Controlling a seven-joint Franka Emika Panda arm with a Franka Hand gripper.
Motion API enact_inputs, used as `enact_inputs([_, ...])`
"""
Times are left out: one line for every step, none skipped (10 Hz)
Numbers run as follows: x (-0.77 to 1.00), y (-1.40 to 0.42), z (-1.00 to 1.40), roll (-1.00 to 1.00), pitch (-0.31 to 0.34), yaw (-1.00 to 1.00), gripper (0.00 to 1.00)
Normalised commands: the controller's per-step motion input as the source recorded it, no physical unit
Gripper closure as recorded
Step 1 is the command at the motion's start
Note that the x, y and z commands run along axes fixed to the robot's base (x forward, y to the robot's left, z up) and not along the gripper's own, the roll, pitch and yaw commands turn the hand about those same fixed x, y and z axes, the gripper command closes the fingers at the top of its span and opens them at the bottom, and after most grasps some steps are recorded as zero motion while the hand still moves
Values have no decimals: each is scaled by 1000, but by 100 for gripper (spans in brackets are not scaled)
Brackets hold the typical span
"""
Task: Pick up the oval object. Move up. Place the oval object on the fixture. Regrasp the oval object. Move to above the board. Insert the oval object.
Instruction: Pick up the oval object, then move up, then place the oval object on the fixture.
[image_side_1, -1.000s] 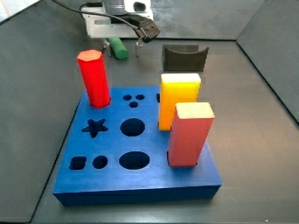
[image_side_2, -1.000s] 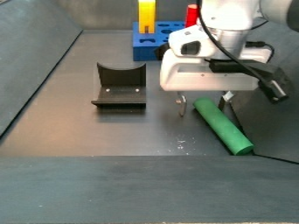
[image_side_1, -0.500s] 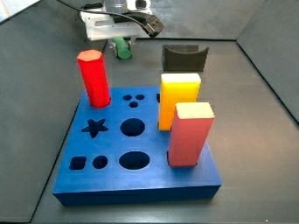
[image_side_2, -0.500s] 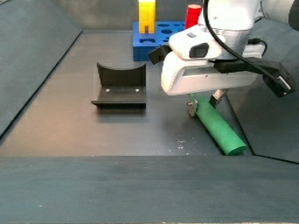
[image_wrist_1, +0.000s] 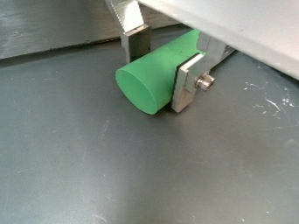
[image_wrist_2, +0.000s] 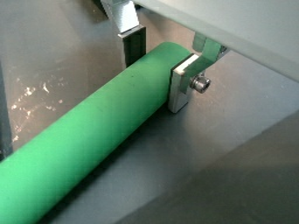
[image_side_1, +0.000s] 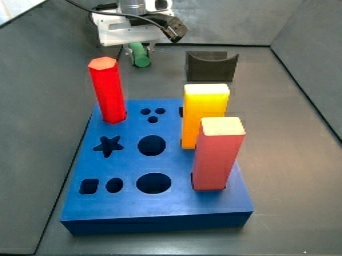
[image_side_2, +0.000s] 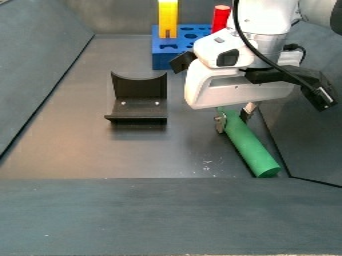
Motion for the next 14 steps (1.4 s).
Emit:
enact_inputs([0,0,0,0,0,0,100])
enact_inputs([0,0,0,0,0,0,100])
enact_inputs([0,0,0,0,0,0,100])
enact_inputs([0,0,0,0,0,0,100])
enact_inputs([0,0,833,0,0,0,100])
enact_inputs([42,-10,804,10,-17,-18,100])
enact_inputs([36,-12,750,15,-2,-27,100])
enact_inputs([19,-24,602,29,35,-35,100])
enact_inputs([1,-13,479,50,48,-34,100])
enact_inputs([-16,-3,317,77,58,-30,100])
enact_inputs([-19,-4,198,97,63,-25,100])
enact_inputs([0,0,1000,0,0,0,100])
enact_inputs([3,1,1000,4,1,7,100])
enact_inputs([-12,2,1000,11,29,2,100])
